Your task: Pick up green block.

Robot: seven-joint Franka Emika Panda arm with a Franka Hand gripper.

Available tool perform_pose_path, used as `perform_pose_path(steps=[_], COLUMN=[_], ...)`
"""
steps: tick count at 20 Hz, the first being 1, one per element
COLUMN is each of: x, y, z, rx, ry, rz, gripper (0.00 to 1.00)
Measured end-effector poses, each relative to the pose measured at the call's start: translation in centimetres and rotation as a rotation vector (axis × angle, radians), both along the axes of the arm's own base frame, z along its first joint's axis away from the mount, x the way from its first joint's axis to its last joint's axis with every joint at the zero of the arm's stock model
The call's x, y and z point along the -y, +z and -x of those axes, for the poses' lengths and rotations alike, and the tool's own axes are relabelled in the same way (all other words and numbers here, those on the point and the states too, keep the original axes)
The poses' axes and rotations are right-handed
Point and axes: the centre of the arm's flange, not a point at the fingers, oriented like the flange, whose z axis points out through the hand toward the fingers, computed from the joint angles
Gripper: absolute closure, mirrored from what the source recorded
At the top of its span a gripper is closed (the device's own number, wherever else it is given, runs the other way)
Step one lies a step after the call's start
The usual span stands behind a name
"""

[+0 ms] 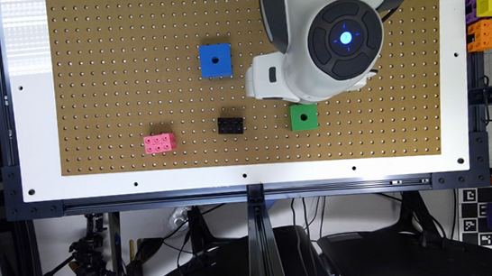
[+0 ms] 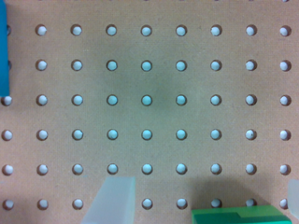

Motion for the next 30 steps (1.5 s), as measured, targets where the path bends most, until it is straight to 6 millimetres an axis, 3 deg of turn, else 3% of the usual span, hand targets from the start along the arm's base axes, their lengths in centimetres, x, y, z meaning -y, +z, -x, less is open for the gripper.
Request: perform_pose_path(steps=[8,9,18,26,30], x=[0.0,-0.1,-1.1,-2.0,-2.0], y=[0.0,0.6,-0.1,-0.4,-2.3], z=[0.0,-1.4,-4.7,-5.6,-5.4], rx=[0.000,0.024,0.050,0.053,0.036], ry=[0.000,0.002,0.006,0.014,0.014], rz=[0.000,-0.005,-0.016,-0.023,-0.021], gripper=[0.00,0.00,0.00,0.00,0.00])
